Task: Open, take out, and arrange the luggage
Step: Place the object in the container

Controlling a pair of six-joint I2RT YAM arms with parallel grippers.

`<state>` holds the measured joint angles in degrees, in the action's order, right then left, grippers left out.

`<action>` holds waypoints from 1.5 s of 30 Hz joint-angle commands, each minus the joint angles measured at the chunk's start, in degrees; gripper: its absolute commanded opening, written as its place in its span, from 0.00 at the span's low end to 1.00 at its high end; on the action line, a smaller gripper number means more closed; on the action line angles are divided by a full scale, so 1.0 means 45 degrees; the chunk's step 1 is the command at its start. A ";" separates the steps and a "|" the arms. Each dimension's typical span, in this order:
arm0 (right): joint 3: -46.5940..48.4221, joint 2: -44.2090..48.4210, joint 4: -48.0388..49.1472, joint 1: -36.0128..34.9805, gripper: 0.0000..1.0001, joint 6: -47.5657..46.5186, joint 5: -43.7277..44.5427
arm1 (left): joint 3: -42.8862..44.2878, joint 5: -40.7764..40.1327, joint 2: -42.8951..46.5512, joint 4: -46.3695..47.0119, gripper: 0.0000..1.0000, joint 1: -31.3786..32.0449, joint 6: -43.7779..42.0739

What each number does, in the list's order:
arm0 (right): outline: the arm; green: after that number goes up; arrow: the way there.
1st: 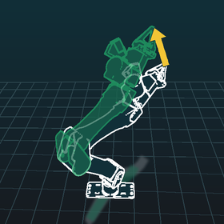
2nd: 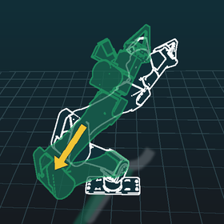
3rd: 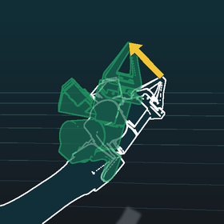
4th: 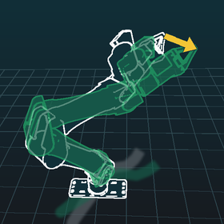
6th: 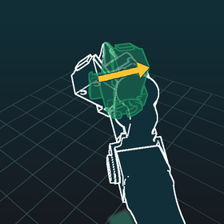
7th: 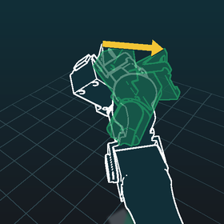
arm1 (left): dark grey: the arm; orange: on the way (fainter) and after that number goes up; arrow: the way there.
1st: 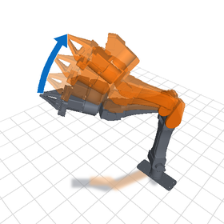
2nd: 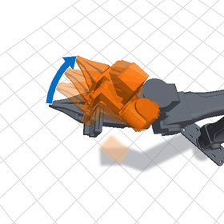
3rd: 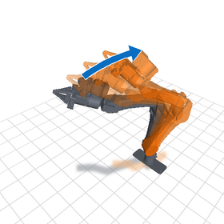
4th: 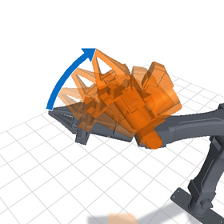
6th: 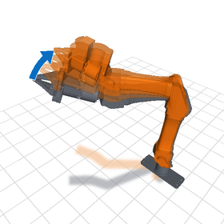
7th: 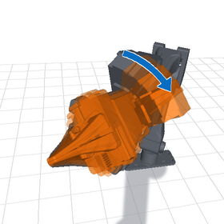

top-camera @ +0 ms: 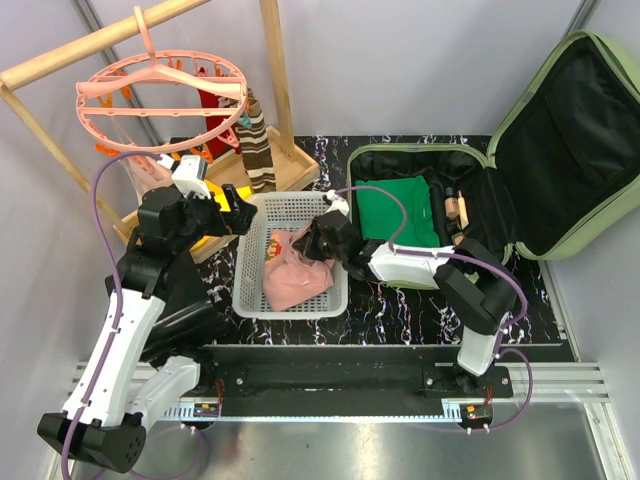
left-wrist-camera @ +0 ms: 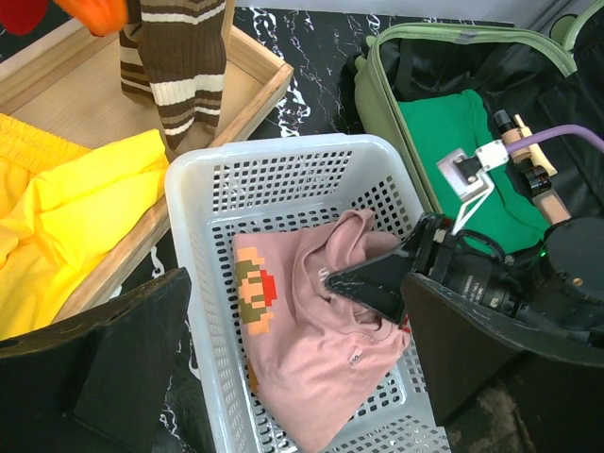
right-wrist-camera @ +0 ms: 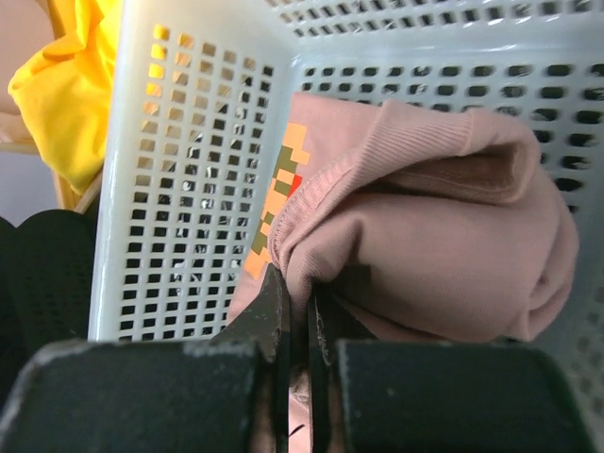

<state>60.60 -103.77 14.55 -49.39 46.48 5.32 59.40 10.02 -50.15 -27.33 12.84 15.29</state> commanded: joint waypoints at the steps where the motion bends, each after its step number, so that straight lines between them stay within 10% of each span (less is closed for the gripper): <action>1: 0.0557 -0.0320 0.0731 -0.0587 0.00 0.0432 -0.0148 | -0.0113 -0.0274 -0.0027 0.0546 0.99 0.0037 -0.0253; 8: 0.0713 -0.0126 0.0324 -0.0744 0.06 0.0044 0.0144 | -0.0133 -0.0411 -0.0144 0.0566 0.99 0.0037 -0.0370; 16: 0.1435 0.2137 -0.3831 -0.0724 0.92 -0.4778 0.1666 | 0.0004 -0.0683 -0.0203 0.0390 0.99 0.0076 -0.0858; 27: 0.2803 0.1849 -0.7176 -0.0841 0.87 -0.8002 -0.1123 | -0.0269 -0.1211 -0.0593 0.0604 0.99 0.0057 -0.1366; 45: 0.3134 -0.0669 -0.6944 -0.0881 0.88 -1.1090 0.0007 | -0.0777 -0.1699 -0.1062 0.0761 0.99 0.0057 -0.1776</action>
<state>72.01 -104.03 -17.91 -53.06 0.10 2.59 55.81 3.86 -54.81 -26.57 12.95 8.73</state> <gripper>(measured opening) 0.905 0.987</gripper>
